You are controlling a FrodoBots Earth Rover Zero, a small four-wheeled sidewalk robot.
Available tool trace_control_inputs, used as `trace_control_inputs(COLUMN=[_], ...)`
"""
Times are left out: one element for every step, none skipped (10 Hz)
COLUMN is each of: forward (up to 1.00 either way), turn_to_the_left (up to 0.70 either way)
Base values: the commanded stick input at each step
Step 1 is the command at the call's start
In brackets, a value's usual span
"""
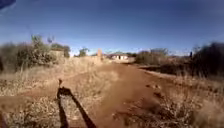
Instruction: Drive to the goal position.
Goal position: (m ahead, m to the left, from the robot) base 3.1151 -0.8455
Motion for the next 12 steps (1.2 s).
trace_control_inputs(forward=[0.5, 0.5, 0.5, 0.5, 0.5, 0.5, 0.5, 0.5, 0.5, 0.5, 0.5, 0.5], turn_to_the_left=[0.0, 0.0, 0.0, 0.0, 0.0, 0.0, -0.22, -0.47, -0.4, -0.29, -0.18, -0.07])
